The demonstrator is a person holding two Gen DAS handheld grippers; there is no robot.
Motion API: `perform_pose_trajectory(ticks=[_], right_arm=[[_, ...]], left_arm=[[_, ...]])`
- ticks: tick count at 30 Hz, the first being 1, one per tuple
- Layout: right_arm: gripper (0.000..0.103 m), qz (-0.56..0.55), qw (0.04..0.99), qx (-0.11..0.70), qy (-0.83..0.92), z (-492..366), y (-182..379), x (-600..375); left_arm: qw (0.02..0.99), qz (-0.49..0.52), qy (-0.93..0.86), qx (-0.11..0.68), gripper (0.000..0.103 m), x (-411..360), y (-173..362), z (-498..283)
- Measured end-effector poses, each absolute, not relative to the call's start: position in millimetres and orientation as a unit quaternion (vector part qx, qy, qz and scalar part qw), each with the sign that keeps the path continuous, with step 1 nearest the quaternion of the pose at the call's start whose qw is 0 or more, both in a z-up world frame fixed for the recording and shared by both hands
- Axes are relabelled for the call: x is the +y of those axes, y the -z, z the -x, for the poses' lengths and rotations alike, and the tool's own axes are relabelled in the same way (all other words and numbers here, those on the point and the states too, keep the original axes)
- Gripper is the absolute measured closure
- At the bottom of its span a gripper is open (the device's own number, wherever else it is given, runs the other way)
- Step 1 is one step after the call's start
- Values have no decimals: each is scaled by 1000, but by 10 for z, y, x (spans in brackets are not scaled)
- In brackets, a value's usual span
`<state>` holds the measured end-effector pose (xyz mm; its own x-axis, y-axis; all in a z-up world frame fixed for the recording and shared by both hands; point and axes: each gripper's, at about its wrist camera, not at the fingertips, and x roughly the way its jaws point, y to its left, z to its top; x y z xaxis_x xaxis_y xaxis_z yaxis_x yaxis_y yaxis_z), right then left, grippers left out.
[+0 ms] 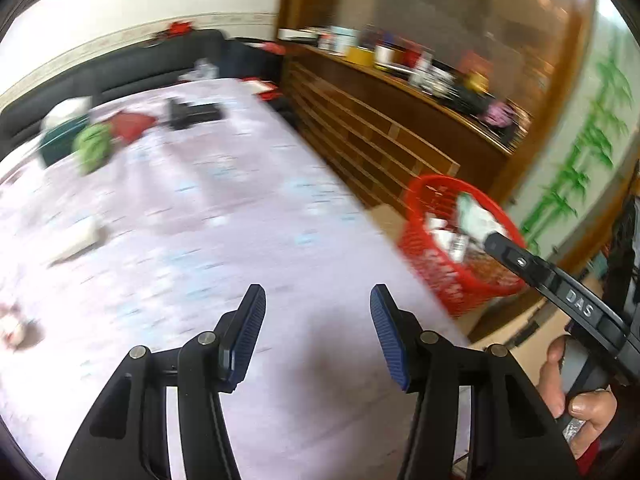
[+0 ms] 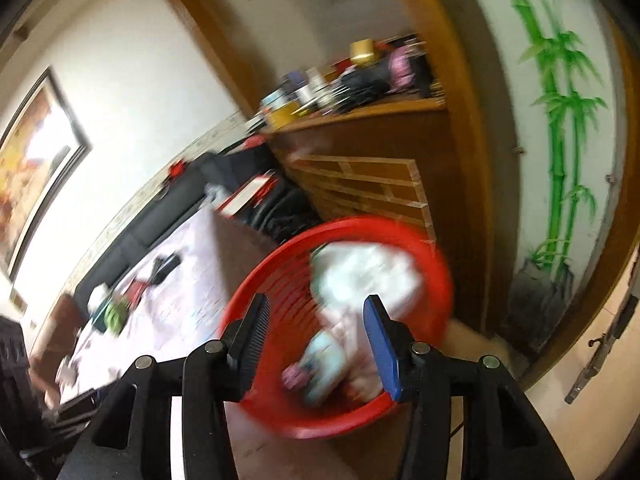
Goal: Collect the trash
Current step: 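Return both grippers to the bed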
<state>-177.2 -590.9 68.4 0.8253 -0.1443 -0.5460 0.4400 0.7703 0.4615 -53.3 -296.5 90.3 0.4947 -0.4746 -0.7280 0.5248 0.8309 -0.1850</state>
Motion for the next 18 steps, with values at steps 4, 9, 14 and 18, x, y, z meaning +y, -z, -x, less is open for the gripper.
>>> perform_pose_trajectory(ticks=[4, 9, 14, 18], right_arm=[[50, -273, 917, 269, 111, 1601, -704, -5448], [50, -241, 923, 293, 61, 1405, -734, -4914], [50, -214, 926, 310, 27, 1263, -725, -4497], [50, -200, 925, 322, 10, 1162, -707, -4229]], left_arm=[[883, 10, 226, 412, 49, -2195, -918, 409], [898, 73, 116, 417, 49, -1162, -851, 206], [896, 128, 14, 424, 49, -322, -713, -55], [884, 160, 0, 439, 49, -41, -513, -296]])
